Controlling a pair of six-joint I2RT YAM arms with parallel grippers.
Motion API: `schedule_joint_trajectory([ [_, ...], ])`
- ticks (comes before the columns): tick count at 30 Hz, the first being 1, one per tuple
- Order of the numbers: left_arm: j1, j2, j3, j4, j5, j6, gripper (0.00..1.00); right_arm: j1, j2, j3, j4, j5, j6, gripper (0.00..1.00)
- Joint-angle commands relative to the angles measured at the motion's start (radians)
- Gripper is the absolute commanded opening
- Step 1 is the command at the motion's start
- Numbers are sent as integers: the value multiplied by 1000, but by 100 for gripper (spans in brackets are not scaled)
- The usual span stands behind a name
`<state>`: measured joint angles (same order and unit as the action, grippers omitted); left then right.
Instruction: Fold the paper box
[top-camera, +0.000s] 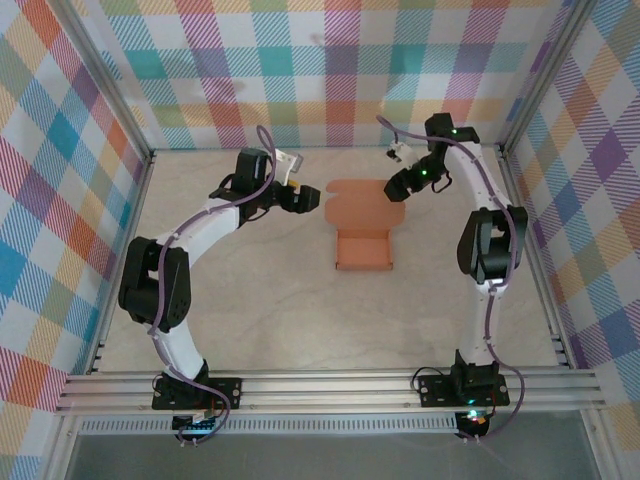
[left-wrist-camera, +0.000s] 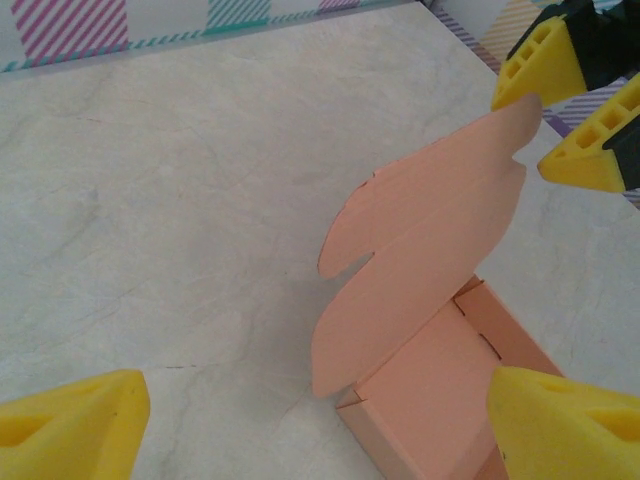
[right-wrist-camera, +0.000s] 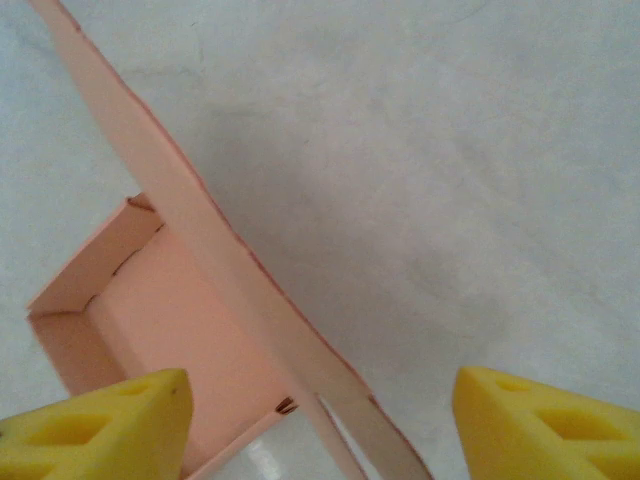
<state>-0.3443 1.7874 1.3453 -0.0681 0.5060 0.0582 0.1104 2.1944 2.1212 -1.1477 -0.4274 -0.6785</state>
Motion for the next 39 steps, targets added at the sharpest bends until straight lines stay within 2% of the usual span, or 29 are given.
schedule_joint_trajectory([
  [1, 1, 8, 36, -36, 47, 35, 88, -6, 43, 69, -177, -89, -135, 62],
  [7, 1, 17, 44, -47, 54, 38, 88, -12, 87, 138, -282, -107, -191, 56],
  [14, 2, 20, 45, -53, 62, 43, 89, -33, 78, 135, -306, -108, -202, 39],
  [19, 2, 24, 49, -49, 72, 38, 89, -41, 77, 123, -309, -87, -204, 39],
  [21, 2, 23, 48, -49, 74, 39, 89, -42, 77, 113, -299, -75, -202, 46],
  [24, 2, 21, 47, -49, 75, 38, 90, -48, 78, 103, -296, -59, -200, 49],
  [35, 2, 27, 49, -47, 90, 37, 90, -74, 67, 34, -290, -74, -206, 47],
  [38, 2, 26, 49, -47, 87, 37, 90, -76, 72, 34, -294, -79, -209, 42],
  [39, 3, 28, 50, -47, 88, 37, 90, -75, 72, 35, -297, -78, -210, 37],
])
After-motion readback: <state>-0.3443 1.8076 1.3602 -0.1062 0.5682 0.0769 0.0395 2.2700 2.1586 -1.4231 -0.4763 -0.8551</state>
